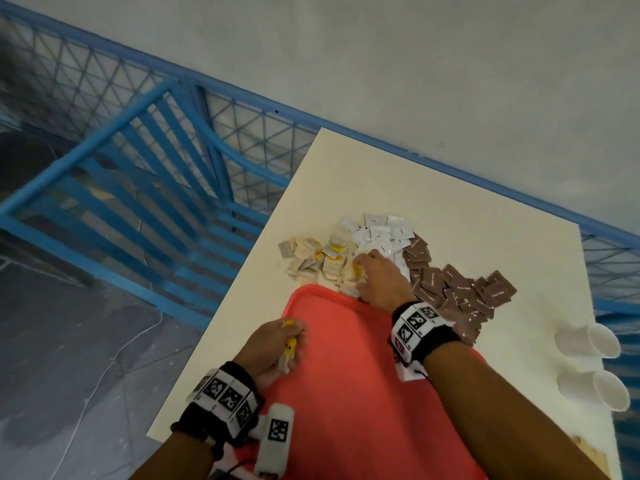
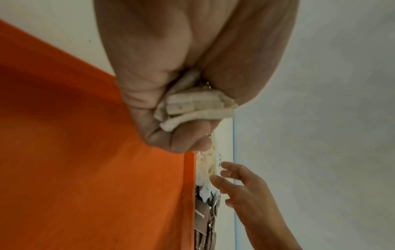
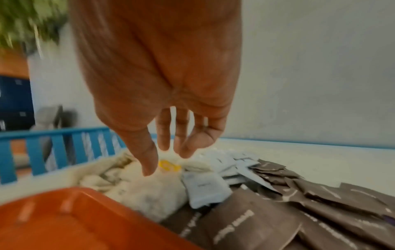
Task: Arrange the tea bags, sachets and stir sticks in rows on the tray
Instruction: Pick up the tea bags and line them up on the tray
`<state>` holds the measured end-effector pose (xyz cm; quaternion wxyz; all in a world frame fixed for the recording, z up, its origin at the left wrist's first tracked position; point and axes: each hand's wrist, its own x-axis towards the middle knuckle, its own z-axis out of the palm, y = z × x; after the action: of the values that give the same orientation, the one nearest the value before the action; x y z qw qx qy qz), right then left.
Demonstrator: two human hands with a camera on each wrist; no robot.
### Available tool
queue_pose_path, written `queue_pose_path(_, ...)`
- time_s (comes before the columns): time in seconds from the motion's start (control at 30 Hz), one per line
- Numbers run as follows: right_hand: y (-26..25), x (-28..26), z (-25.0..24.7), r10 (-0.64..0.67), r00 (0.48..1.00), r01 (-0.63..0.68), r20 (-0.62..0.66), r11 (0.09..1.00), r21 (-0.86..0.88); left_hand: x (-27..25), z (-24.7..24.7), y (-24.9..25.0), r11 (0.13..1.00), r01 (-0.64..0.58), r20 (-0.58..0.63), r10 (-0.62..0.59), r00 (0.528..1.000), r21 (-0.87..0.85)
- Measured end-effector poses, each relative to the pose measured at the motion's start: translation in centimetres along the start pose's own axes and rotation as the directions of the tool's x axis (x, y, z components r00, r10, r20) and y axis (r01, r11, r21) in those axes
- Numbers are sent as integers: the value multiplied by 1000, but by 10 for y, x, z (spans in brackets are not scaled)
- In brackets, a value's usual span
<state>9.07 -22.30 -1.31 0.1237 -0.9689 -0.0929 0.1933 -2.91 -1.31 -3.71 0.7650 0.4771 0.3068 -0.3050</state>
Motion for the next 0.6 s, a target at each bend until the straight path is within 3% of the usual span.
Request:
queue_pose_path(0.2, 3, 29, 8, -90, 981, 120, 169, 977, -176, -5, -18, 2, 992, -38, 38, 34, 999, 120)
queue_pose_path(0.3, 7, 21, 12, -58, 991, 79, 124, 981, -178, -7, -19, 8, 991, -45, 43, 40, 998, 126)
queue_pose_path(0.5, 24, -14, -24, 96, 986, -82, -140, 992, 101, -6, -2, 22, 998, -27, 147, 18, 989, 58)
queue_pose_path(0.6, 25, -47, -45, 193, 972, -137, -131, 926, 351, -8, 14, 28, 999, 4, 190, -10, 982, 34)
